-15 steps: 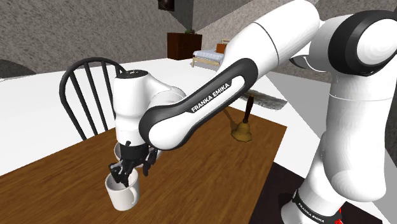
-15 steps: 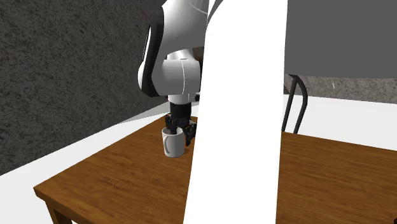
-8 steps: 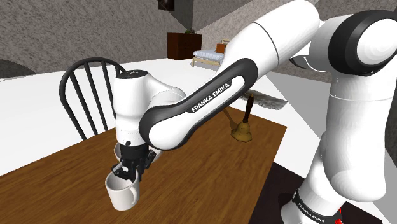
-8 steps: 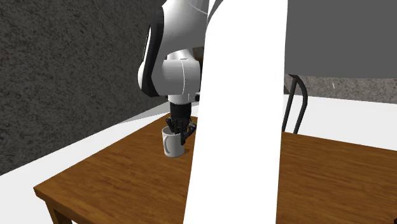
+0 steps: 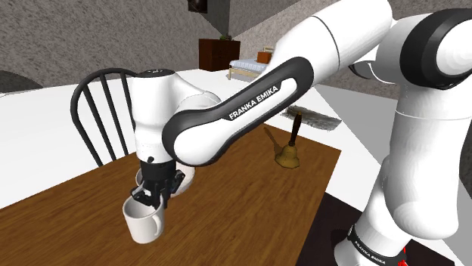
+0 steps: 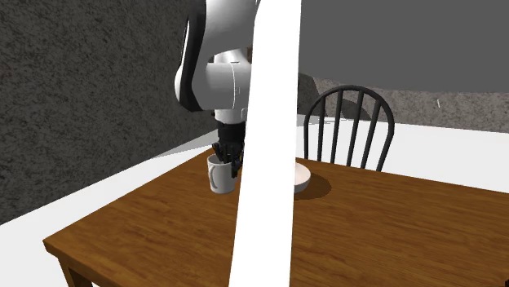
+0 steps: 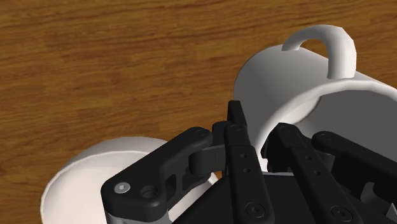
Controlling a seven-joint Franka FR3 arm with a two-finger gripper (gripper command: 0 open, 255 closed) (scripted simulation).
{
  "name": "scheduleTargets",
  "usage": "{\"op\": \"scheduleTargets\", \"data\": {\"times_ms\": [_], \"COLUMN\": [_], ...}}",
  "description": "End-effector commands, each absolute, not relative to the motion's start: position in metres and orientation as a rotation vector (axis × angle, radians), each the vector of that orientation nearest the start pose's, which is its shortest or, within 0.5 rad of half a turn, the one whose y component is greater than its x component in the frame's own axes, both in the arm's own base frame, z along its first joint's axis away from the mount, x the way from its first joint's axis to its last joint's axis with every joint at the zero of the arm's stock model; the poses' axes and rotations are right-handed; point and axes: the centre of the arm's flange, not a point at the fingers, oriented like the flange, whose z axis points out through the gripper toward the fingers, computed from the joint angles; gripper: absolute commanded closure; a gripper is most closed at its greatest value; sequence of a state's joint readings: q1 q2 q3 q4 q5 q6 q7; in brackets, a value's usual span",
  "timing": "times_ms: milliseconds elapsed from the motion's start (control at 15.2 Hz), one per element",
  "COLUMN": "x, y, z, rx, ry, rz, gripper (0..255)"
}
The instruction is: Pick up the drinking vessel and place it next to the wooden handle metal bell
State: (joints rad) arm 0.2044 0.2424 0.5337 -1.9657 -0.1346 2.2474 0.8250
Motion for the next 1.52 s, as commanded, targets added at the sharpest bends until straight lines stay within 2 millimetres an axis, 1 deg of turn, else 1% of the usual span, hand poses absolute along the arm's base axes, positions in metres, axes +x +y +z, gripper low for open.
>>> {"op": "scheduleTargets", "data": {"times_ms": [0,1452], "x": [0.458,0.458], "y": [0.395,0.395], "z": [0.384,0.5], "rx": [-3.077,-3.077], "ry": [0.036,0.036], "rz": [-0.069,-0.069], "gripper": [255,255]}}
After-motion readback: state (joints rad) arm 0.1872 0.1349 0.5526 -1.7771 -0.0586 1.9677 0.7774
